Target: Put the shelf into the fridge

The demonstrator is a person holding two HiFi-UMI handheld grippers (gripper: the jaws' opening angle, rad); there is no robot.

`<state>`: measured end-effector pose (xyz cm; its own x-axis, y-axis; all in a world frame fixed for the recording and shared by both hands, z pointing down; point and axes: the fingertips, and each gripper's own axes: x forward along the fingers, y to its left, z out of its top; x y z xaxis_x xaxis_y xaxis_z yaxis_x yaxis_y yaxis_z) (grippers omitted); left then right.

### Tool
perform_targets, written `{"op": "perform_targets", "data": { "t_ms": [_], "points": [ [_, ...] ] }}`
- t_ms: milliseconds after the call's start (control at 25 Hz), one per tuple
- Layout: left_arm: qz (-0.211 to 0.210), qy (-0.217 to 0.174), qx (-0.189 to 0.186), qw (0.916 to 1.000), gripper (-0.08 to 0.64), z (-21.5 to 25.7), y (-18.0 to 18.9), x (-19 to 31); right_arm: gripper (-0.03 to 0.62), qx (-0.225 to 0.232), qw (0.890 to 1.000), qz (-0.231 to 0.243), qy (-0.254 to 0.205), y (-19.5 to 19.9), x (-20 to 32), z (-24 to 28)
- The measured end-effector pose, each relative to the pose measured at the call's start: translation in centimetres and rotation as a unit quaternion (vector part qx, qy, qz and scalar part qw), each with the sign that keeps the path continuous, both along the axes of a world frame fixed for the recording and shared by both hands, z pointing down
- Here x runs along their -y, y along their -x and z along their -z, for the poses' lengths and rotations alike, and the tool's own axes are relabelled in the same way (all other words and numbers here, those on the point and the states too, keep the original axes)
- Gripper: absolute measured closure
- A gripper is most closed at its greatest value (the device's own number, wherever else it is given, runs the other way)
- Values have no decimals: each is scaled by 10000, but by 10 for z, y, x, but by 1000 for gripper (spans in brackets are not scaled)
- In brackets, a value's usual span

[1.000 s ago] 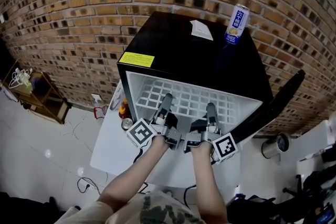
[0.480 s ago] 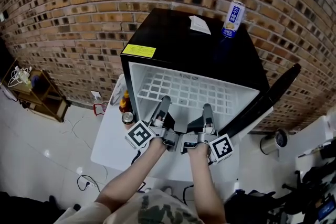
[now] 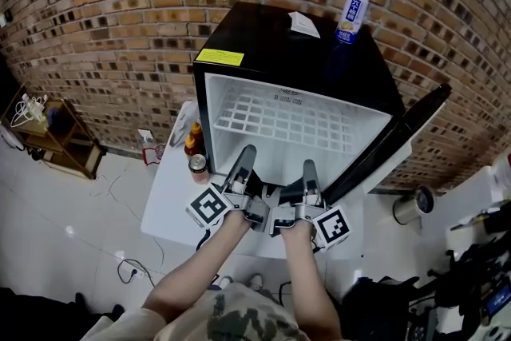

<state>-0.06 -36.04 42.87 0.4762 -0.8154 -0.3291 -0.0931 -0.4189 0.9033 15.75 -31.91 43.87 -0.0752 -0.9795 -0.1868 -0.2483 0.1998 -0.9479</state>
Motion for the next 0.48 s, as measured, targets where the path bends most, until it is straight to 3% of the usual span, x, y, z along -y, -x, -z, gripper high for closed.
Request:
{"op": "perform_targets", "data": {
  "t_ms": [120,240,400,480],
  "points": [
    [-68,-14,1,10000,482,2,5,-16,577,-35,10000,-2,-56,7,-15,4],
    [-193,93,-305,9993,506,4,9,-31,580,-52,9999,-8,-128,14,-29,9],
    [-278,-56,-65,9996,525,6,17,-46,586,-86,9997,-25,-239,24,-46,15],
    [-343,-18,-147,9993,538,6,19,-56,588,-69,9996,-8,-261,30,-55,17]
  ]
}}
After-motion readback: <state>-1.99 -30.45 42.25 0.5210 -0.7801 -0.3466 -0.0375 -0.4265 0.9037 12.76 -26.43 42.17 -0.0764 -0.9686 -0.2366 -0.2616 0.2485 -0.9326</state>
